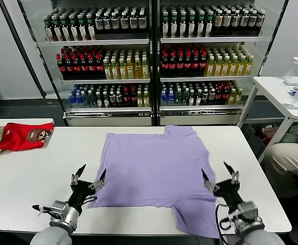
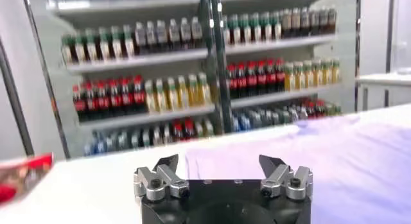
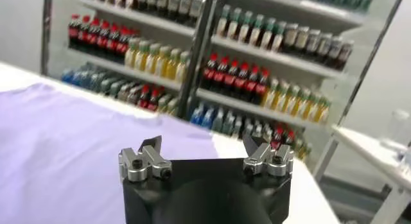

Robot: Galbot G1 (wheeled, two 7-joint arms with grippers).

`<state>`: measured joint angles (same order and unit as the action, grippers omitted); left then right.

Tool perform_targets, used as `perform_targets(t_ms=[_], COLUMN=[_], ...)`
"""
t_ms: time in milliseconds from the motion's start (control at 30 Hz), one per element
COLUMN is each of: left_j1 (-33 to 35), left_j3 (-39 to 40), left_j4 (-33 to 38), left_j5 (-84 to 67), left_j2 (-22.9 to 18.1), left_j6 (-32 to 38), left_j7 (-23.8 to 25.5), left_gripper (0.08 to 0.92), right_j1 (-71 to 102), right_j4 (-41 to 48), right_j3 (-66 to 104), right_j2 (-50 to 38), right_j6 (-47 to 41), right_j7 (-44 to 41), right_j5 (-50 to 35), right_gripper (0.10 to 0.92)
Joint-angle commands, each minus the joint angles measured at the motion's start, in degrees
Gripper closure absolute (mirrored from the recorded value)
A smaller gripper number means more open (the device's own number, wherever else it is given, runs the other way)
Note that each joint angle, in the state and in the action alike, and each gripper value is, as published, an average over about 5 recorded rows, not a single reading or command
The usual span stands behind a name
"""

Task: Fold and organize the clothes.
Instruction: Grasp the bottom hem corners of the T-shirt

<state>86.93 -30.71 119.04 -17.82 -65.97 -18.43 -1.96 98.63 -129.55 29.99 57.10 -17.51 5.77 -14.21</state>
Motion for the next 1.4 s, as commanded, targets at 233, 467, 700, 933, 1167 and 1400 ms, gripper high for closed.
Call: perform_targets(t_ms=[233,467,700,933,1167,1400], left_j1=[9.98,9.54,8.49,8.47,8.85,8.92], left_j3=[-1.73,-2.85,-2.93,-3.0,-2.38,-2.0], left_j4=[5.05,3.86,3.04,2.73,3.17,3.4], left_j5=[-7.6,-7.55,-7.7,-7.62,-7.5,-7.32], left_j2=[2.43,2.61,2.48,2.4,2.09,1.87], left_j6=[-13.2,-13.52,-13.78,-13.96,-13.72,-13.54], left_j7=[-6.48,-6.59,-5.98,-4.9,-3.49,-3.5], left_gripper=[0.177,0.177,0.177,0.177,0.243,0.449], right_j1=[11.84,12.71,12.79,12.21,12.22,12.28], right_j4=[-2.09,-1.95,-1.3,-0.89,-0.7,-0.56], right_j3=[0.12,0.11,0.05,-0.63,-0.97,-0.86], right_j2=[-1.67,-0.98,-0.36,0.23,0.5,0.71], right_j6=[-0.59,-1.01,-0.79,-0.91,-1.48,-2.14], right_j7=[2.04,3.48,4.07,4.38,5.11,5.26], right_j5=[-3.46,-5.81,-6.46,-7.14,-9.8,-12.12], right_gripper=[0.203,0.203,0.203,0.203,0.344,0.542])
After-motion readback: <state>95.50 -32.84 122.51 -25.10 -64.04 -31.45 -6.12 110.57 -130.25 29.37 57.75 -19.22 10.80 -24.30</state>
